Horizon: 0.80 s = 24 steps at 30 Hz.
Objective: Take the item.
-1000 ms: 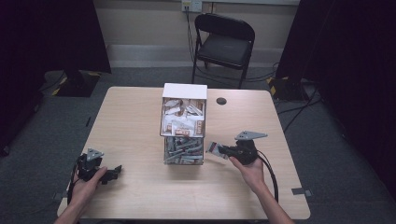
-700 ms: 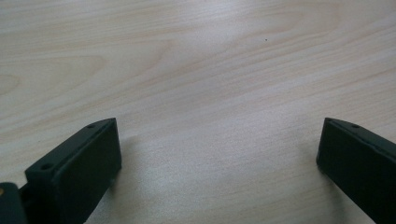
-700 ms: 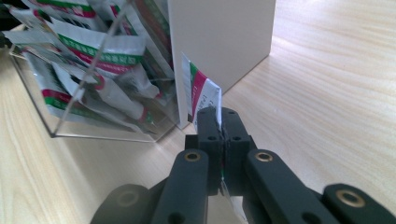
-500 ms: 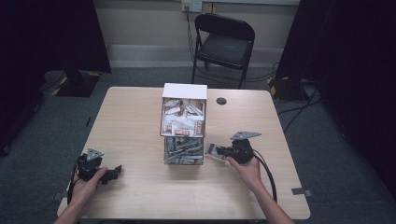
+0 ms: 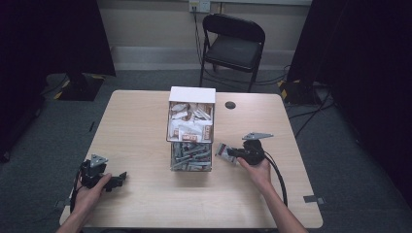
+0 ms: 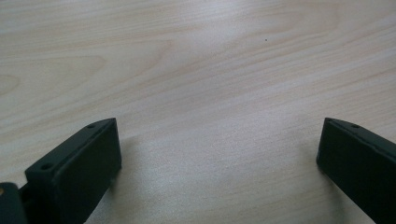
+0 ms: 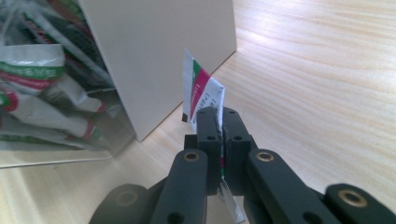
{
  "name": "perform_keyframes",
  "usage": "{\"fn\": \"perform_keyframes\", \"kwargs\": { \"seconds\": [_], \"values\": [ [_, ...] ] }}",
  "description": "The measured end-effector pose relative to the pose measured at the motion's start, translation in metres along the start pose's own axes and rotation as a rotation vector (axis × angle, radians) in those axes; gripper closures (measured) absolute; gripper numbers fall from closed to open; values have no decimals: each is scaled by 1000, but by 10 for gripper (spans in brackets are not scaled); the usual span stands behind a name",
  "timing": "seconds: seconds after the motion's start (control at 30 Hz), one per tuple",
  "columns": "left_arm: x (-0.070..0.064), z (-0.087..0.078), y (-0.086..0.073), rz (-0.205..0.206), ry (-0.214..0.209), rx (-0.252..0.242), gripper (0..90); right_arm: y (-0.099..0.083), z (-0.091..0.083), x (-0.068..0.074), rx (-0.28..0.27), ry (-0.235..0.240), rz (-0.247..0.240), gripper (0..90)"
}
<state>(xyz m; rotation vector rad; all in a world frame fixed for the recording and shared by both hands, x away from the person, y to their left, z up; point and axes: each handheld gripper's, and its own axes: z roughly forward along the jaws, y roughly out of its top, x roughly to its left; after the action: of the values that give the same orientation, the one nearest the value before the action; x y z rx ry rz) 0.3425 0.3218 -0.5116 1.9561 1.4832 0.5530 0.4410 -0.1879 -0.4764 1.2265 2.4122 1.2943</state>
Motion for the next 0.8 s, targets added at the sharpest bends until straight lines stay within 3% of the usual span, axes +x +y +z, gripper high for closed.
{"fn": "perform_keyframes", "kwargs": {
  "seconds": [0.23,0.8],
  "values": [
    [0,0,0,0,0,0,0,1,6,-9,-8,-13,23,840],
    [0,0,0,0,0,0,0,-3,15,-20,-2,-80,19,604]
  ]
}}
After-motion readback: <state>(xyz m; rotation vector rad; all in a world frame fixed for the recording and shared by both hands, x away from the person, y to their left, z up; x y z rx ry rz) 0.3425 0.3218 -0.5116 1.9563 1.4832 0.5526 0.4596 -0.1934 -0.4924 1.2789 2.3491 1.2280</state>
